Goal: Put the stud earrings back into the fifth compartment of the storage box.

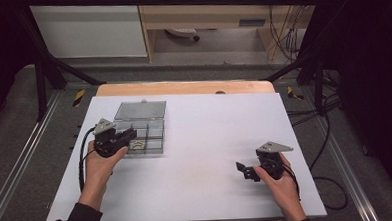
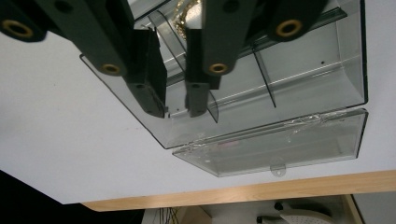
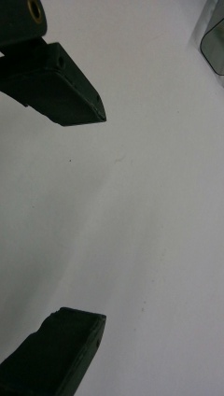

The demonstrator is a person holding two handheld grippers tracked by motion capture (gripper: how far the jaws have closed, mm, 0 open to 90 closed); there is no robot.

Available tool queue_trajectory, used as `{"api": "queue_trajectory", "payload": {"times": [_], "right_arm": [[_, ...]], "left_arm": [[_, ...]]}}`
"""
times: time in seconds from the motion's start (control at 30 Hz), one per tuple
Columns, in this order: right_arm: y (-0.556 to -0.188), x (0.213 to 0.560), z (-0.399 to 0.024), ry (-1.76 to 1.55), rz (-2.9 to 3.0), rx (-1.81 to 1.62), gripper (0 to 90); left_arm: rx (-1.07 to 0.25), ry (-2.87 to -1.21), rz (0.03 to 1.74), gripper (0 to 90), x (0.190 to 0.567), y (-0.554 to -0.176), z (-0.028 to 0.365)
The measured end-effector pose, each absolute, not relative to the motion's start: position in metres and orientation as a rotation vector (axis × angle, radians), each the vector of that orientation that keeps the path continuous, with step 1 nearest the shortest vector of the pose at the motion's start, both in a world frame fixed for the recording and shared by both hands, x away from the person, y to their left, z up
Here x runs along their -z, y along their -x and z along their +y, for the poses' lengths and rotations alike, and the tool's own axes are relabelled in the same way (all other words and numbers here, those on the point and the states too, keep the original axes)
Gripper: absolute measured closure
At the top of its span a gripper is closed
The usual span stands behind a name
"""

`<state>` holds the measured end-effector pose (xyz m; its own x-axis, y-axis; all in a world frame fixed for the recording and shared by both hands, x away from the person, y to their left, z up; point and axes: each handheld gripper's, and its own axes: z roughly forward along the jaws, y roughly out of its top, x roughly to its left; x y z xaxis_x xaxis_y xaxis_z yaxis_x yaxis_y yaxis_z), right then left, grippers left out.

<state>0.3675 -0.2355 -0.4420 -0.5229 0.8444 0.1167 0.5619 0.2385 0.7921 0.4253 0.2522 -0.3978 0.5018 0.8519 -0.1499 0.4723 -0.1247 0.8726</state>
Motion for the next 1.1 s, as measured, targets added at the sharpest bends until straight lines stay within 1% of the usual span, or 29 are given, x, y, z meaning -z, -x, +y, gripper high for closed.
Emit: {"api": "queue_trajectory", "payload": {"times": [0.27, 0.4, 0.5, 0.57, 0.77, 0.83, 0.97, 1.07, 1.1], "right_arm": [[-0.368, 0.442, -0.236, -1.301, 2.180, -1.177, 4.7], [-0.368, 0.442, -0.236, -1.301, 2.180, -1.178, 4.7], [-0.368, 0.442, -0.236, -1.303, 2.181, -1.178, 4.7], [-0.368, 0.441, -0.236, -1.302, 2.183, -1.180, 4.7], [-0.368, 0.441, -0.237, -1.303, 2.181, -1.180, 4.5], [-0.368, 0.441, -0.237, -1.303, 2.181, -1.180, 4.5], [-0.368, 0.441, -0.238, -1.313, 2.170, -1.187, 4.3], [-0.368, 0.441, -0.238, -1.307, 2.170, -1.187, 4.3], [-0.368, 0.441, -0.238, -1.305, 2.169, -1.188, 4.3]], "left_arm": [[-0.506, -1.747, 1.110, 66.1, 0.394, -0.424, 0.248], [-0.521, -1.742, 1.101, 62.5, 0.392, -0.423, 0.247], [-0.535, -1.735, 1.111, 57.7, 0.392, -0.422, 0.246], [-0.548, -1.717, 1.128, 50.7, 0.392, -0.422, 0.246], [-0.534, -1.671, 1.097, 43.6, 0.389, -0.419, 0.244], [-0.544, -1.644, 1.090, 38.2, 0.386, -0.418, 0.242], [-0.567, -1.599, 1.088, 21.6, 0.381, -0.414, 0.240], [-0.536, -1.586, 1.077, 9.3, 0.376, -0.411, 0.238], [-0.528, -1.584, 1.069, 6.6, 0.375, -0.410, 0.238]]}}
